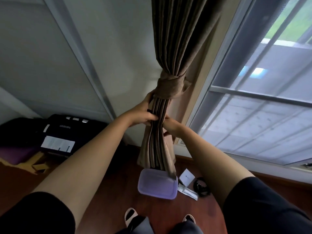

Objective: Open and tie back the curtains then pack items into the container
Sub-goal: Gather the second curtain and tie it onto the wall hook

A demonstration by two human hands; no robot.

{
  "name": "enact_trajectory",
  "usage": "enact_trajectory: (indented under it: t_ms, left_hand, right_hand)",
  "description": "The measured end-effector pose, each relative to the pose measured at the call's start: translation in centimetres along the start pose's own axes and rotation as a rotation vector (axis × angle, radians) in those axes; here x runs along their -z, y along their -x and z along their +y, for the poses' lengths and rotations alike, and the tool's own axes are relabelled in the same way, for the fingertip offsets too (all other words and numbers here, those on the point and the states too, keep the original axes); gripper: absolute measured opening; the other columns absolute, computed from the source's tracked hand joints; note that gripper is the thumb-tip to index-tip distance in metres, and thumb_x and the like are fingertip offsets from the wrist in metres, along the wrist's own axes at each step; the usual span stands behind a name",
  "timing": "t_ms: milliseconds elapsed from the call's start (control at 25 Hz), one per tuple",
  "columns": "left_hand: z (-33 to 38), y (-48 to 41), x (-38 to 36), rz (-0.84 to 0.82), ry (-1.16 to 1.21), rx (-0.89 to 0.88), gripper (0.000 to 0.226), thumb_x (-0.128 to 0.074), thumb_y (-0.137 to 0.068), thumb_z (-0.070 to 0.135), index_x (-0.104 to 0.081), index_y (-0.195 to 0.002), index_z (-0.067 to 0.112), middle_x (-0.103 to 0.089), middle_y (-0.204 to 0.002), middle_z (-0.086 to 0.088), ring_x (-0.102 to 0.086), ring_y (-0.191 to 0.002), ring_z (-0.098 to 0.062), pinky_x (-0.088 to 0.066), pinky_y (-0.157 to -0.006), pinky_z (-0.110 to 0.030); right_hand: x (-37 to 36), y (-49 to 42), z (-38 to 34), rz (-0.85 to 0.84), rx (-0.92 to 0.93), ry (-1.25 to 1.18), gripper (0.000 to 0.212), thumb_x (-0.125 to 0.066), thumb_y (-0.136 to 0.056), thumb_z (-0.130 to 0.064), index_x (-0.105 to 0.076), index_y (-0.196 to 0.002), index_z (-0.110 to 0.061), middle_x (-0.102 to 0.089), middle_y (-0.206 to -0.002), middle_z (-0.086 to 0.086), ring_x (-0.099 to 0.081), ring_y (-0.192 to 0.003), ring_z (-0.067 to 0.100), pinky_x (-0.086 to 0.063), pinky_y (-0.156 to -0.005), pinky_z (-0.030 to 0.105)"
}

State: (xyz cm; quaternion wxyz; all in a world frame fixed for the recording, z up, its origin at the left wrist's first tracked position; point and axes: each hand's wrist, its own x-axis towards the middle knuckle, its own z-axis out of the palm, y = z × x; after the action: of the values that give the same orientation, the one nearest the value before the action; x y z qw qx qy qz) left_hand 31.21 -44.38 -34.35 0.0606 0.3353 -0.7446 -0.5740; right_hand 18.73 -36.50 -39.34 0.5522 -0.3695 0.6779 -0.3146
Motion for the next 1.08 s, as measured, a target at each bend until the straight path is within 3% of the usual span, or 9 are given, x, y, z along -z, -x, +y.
enact_trajectory:
  t_ms: [160,280,440,520,640,760,840,960,1080]
  left_hand:
    - [0.1,0.1,0.3,0.013,-0.012,-0.001,0.097,-0.062,-0.078,-0.006,-0.008,-0.145,0.04,-0.043,-0.128,0.004,-0.065,-0.096,-0.03,-0.059,-0.067,-0.044]
    - [-0.2,-0.1,-0.2,0.014,-0.036,0.0,0.093,-0.063,-0.079,-0.001,-0.01,-0.145,0.037,-0.044,-0.133,0.0,-0.064,-0.096,-0.028,-0.056,-0.062,-0.035]
    - [0.0,-0.2,-1.4,0.06,-0.132,-0.061,0.079,-0.067,-0.082,0.011,-0.022,-0.145,0.027,-0.04,-0.144,0.001,-0.061,-0.103,-0.024,-0.056,-0.078,-0.036]
    - [-0.4,0.0,-2.0,0.055,-0.179,-0.05,0.066,-0.066,-0.084,0.016,-0.034,-0.141,0.021,-0.048,-0.139,-0.003,-0.058,-0.111,-0.021,-0.049,-0.095,-0.037]
    - [-2.3,0.3,-2.9,-0.029,-0.283,0.009,0.047,-0.065,-0.085,0.017,-0.05,-0.13,0.018,-0.061,-0.123,-0.005,-0.061,-0.107,-0.018,-0.047,-0.098,-0.034]
    - [-4.1,-0.3,-4.2,0.005,-0.385,0.039,0.029,-0.063,-0.088,0.017,-0.06,-0.116,0.012,-0.067,-0.11,-0.007,-0.064,-0.102,-0.021,-0.047,-0.087,-0.025]
    - [-4.7,-1.2,-5.5,0.077,-0.46,0.019,0.027,-0.061,-0.089,0.019,-0.062,-0.114,0.006,-0.068,-0.107,-0.012,-0.065,-0.099,-0.023,-0.045,-0.081,-0.023]
    - [-5.4,-2.5,-7.7,0.124,-0.569,-0.032,0.027,-0.056,-0.093,0.022,-0.063,-0.1,-0.002,-0.068,-0.094,-0.02,-0.065,-0.086,-0.031,-0.044,-0.071,-0.029]
    - [-5.9,-3.3,-9.3,0.187,-0.577,-0.087,0.029,-0.055,-0.093,0.021,-0.064,-0.097,-0.006,-0.068,-0.089,-0.025,-0.064,-0.082,-0.036,-0.049,-0.072,-0.036]
  right_hand:
    - [-0.1,-1.4,0.4,-0.019,-0.004,0.005,0.047,-0.04,-0.098,-0.026,-0.029,-0.143,-0.02,-0.048,-0.131,0.01,-0.054,-0.113,0.028,-0.053,-0.081,0.044]
    - [0.8,-1.4,1.1,-0.009,0.03,0.031,0.048,-0.043,-0.096,-0.025,-0.031,-0.142,-0.018,-0.05,-0.127,0.008,-0.052,-0.113,0.026,-0.052,-0.075,0.032]
    - [3.0,-0.7,3.5,0.296,0.13,0.168,0.055,-0.05,-0.09,-0.014,-0.031,-0.142,-0.016,-0.051,-0.132,0.013,-0.051,-0.119,0.029,-0.045,-0.1,0.047]
    - [3.8,0.6,5.5,0.452,0.086,0.22,0.062,-0.05,-0.086,-0.006,-0.031,-0.143,-0.017,-0.05,-0.136,0.012,-0.054,-0.117,0.03,-0.047,-0.097,0.048]
    - [3.5,3.3,8.6,0.279,0.045,0.277,0.074,-0.064,-0.08,-0.005,-0.03,-0.144,-0.016,-0.048,-0.138,0.009,-0.056,-0.116,0.027,-0.052,-0.093,0.04]
    - [2.2,3.2,9.9,0.252,0.066,0.421,0.088,-0.076,-0.075,-0.026,-0.025,-0.146,-0.017,-0.051,-0.138,0.008,-0.058,-0.114,0.027,-0.05,-0.094,0.041]
    - [1.5,2.0,10.4,0.368,0.083,0.445,0.071,-0.071,-0.079,-0.03,-0.036,-0.139,-0.016,-0.062,-0.125,0.01,-0.063,-0.105,0.031,-0.051,-0.087,0.044]
    - [2.8,1.6,11.1,0.621,0.045,0.535,0.024,-0.057,-0.084,-0.016,-0.061,-0.103,-0.003,-0.069,-0.093,0.022,-0.063,-0.087,0.042,-0.049,-0.071,0.045]
    - [6.1,3.0,11.6,0.831,0.008,0.493,0.013,-0.052,-0.082,-0.002,-0.065,-0.086,0.0,-0.067,-0.083,0.024,-0.06,-0.079,0.041,-0.03,-0.058,0.034]
